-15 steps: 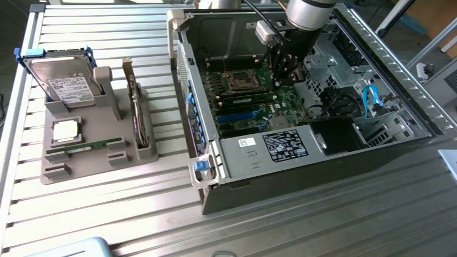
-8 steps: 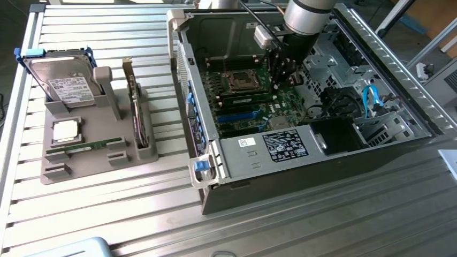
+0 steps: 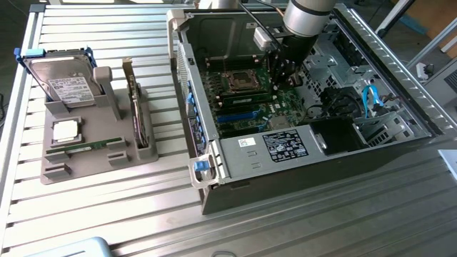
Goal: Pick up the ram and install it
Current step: 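Press down the ram until it locks into place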
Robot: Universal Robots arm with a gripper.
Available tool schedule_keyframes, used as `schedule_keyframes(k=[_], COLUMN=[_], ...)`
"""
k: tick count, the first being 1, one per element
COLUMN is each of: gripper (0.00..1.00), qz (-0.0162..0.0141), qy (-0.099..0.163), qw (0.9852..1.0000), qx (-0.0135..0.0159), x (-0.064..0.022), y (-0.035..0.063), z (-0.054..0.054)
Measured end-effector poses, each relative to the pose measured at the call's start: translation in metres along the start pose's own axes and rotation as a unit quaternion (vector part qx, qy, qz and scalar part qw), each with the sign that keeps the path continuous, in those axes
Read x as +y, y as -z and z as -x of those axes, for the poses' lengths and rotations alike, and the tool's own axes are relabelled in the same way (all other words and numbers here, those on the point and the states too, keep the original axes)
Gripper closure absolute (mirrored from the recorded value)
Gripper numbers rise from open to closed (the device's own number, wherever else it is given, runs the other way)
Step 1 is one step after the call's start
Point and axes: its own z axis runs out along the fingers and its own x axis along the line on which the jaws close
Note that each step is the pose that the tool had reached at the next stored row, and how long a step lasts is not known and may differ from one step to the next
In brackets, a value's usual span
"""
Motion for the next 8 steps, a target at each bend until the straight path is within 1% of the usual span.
schedule_keyframes(k=[8], gripper=[0.89], qz=[0.0000], qy=[0.000], qw=[1.0000], qx=[0.0000], x=[-0.0001], y=[-0.0023], z=[0.0001])
